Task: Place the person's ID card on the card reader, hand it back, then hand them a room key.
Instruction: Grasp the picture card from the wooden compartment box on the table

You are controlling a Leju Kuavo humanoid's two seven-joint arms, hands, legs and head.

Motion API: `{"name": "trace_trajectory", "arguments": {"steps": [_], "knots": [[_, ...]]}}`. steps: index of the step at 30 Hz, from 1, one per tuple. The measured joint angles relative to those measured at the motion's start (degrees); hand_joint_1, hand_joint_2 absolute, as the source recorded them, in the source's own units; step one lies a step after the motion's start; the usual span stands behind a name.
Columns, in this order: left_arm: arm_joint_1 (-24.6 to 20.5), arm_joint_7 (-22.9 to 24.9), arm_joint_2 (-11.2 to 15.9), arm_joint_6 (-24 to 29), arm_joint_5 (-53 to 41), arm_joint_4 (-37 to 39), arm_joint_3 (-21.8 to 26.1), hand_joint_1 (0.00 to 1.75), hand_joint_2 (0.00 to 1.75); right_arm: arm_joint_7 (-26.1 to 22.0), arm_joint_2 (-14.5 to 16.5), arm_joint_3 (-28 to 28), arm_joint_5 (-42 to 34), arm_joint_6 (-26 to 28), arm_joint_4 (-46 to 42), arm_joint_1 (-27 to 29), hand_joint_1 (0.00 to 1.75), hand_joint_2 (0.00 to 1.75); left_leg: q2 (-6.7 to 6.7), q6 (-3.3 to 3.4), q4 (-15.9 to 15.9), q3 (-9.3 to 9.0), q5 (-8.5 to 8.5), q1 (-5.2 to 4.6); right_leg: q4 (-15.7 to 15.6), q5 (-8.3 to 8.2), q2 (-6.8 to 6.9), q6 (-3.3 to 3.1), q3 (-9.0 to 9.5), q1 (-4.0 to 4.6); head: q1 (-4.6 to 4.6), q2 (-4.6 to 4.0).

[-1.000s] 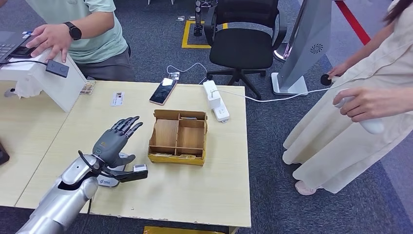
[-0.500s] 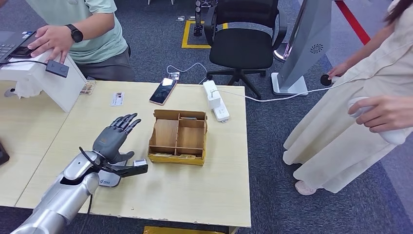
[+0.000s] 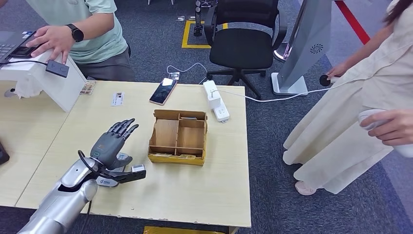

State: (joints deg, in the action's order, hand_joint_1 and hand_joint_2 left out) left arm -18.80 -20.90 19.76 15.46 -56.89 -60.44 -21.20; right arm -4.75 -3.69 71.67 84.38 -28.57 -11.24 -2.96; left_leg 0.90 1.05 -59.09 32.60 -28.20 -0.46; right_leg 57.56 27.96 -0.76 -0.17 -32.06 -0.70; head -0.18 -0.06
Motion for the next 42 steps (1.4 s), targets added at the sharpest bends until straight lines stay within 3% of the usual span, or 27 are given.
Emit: {"name": "trace_trajectory", "arguments": {"steps": [19,29,35,42], "knots": [[8.77,0.96,0.32,-1.06,-1.21,-6.29,6.53,0.0,1.75,0.42,0.01,0.22,-1.05,0.43,0.01,0.41,0.0,0.0,0.0,0.0,0.0,0.0,0.0,0.01,0.0,0.0,0.01,0.0,0.0,0.0,0.01,0.01],[6.12,1.18,0.44,-1.41,-3.02,-6.2,7.05,0.0,1.75,0.4,0.01,0.22,-0.57,0.39,0.01,0.34,0.0,0.0,0.01,0.0,0.0,-0.01,0.01,0.0,0.0,0.0,0.03,0.0,0.0,0.0,0.01,0.0],[4.22,2.26,-1.27,0.28,-4.2,-6.46,7.05,0.0,1.75,0.32,0.02,0.22,-0.69,0.38,0.01,0.37,0.0,0.0,0.0,0.0,0.0,-0.01,0.0,-0.01,0.0,0.0,0.0,0.0,-0.01,0.0,0.01,0.0],[2.73,1.96,-2.54,-2.03,-3.84,-8.05,7.01,0.0,1.75,0.16,0.01,0.21,-0.38,0.15,0.01,0.36,0.0,0.0,0.0,0.0,0.0,0.0,0.0,0.0,0.0,0.0,0.01,0.0,-0.03,0.0,0.01,0.0]]}}
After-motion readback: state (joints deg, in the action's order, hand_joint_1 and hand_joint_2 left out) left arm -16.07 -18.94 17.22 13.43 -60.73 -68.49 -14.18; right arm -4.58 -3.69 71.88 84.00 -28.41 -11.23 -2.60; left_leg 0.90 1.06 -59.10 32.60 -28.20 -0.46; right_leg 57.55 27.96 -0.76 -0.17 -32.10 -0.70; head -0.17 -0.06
